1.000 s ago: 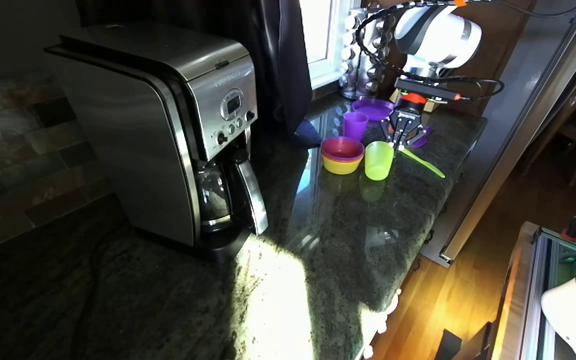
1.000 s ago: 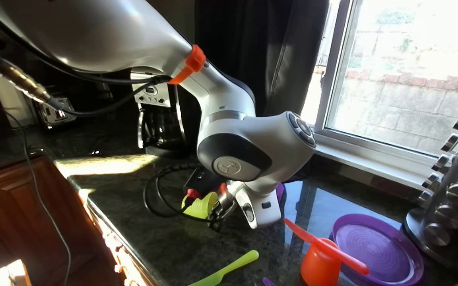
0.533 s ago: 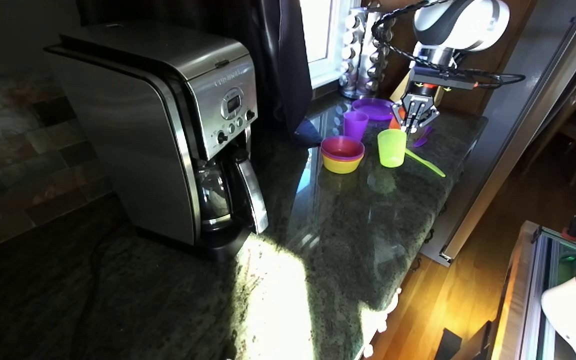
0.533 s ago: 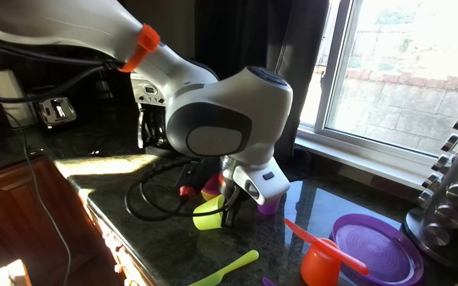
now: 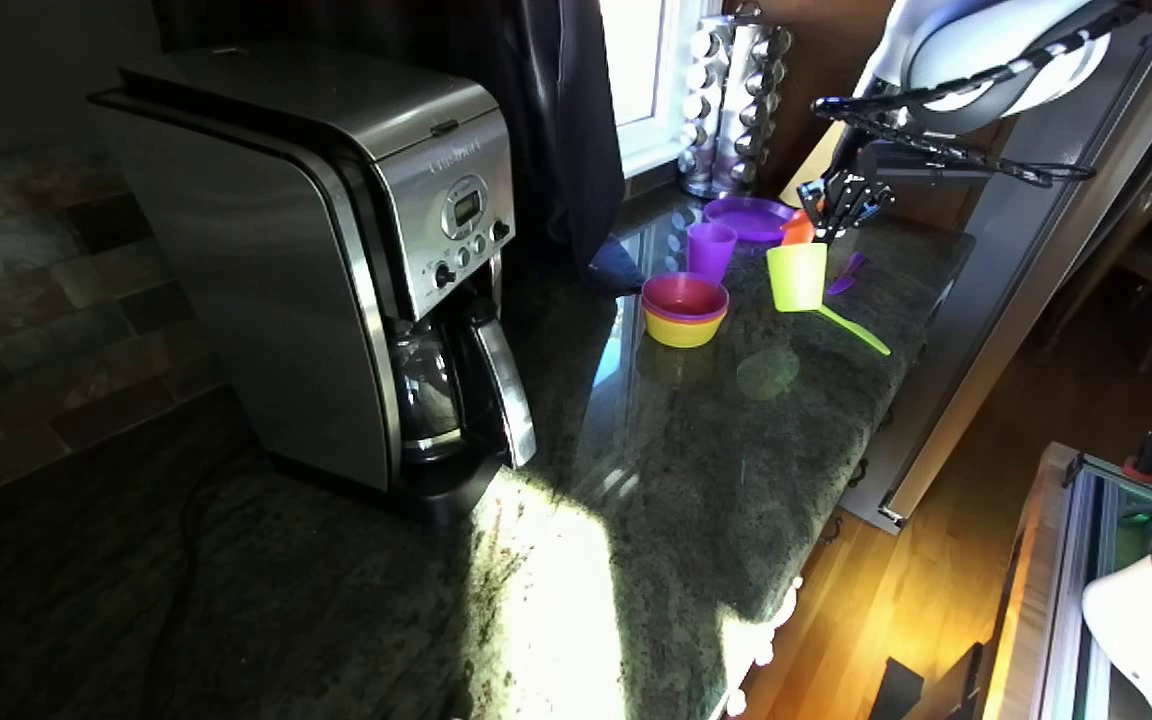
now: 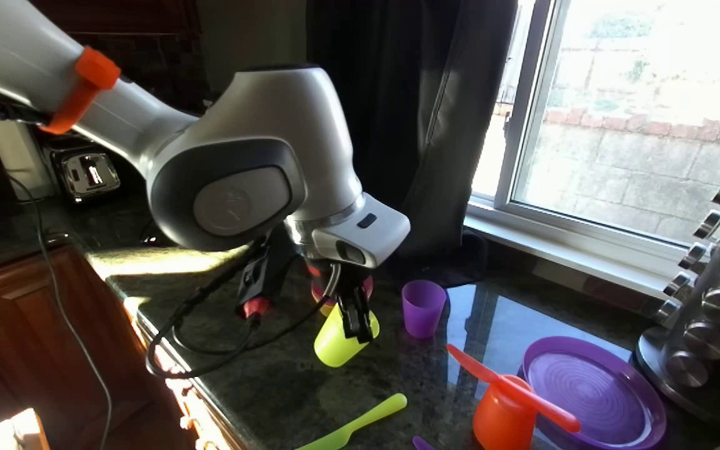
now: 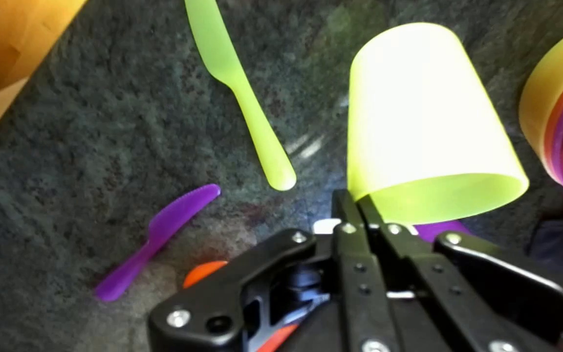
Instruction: Remove the yellow knife from the top of the yellow cup then place the cup upside down.
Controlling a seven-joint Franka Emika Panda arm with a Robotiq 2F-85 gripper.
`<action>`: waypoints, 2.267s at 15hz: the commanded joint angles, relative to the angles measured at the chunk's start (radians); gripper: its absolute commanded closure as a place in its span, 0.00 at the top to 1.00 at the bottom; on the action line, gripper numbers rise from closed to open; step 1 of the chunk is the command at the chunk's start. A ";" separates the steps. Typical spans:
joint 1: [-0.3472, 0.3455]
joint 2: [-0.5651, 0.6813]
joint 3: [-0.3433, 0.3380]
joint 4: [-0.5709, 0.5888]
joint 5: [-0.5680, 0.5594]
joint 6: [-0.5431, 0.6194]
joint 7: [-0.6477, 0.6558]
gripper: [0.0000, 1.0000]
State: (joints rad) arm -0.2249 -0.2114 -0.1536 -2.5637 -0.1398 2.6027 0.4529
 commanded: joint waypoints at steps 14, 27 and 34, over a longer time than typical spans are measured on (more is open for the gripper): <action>-0.418 -0.070 0.312 -0.198 -0.467 0.545 0.368 0.01; -0.797 -0.082 0.701 -0.188 -0.577 0.547 0.646 0.01; -0.998 -0.083 0.919 -0.187 -0.613 0.552 0.740 0.01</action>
State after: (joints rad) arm -1.1385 -0.2751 0.6796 -2.7415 -0.7170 3.1484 1.1280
